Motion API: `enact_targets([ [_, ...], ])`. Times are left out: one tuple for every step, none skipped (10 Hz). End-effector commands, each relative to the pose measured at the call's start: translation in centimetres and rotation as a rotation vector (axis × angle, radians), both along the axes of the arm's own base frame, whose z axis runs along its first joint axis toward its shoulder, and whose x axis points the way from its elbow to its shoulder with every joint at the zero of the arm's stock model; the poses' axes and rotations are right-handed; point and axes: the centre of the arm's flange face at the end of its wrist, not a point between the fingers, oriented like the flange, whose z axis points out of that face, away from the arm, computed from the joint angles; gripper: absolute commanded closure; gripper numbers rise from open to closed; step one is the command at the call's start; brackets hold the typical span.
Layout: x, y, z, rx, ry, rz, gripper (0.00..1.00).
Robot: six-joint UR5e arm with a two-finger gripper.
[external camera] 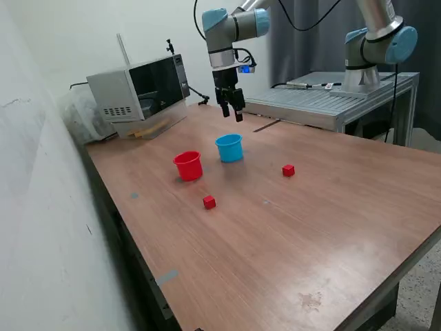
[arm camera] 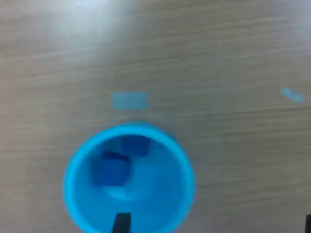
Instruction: Place red objects in the red bin, and blue objects in the blue bin.
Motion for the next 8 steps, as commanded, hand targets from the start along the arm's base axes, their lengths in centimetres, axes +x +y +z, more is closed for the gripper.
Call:
enact_targets([
  [0.8, -6.8, 4.1, 0.014, 0.060, 0.152, 0.00],
  [1.8, -10.2, 6.7, 0.020, 0.100, 0.215, 0.00],
  [3.3, -13.3, 8.7, 0.017, 0.106, 0.269, 0.00],
  [5.1, -16.4, 10.0, 0.014, 0.103, 0.344, 0.00],
  [6.8, -19.5, 10.1, 0.010, 0.100, 0.405, 0.00],
  [7.7, -20.5, 9.1, 0.006, 0.084, 0.430, 0.00],
  [8.2, -21.5, 7.5, -0.028, 0.067, 0.446, 0.00],
  [8.2, -21.7, 5.2, -0.054, 0.054, 0.449, 0.00],
])
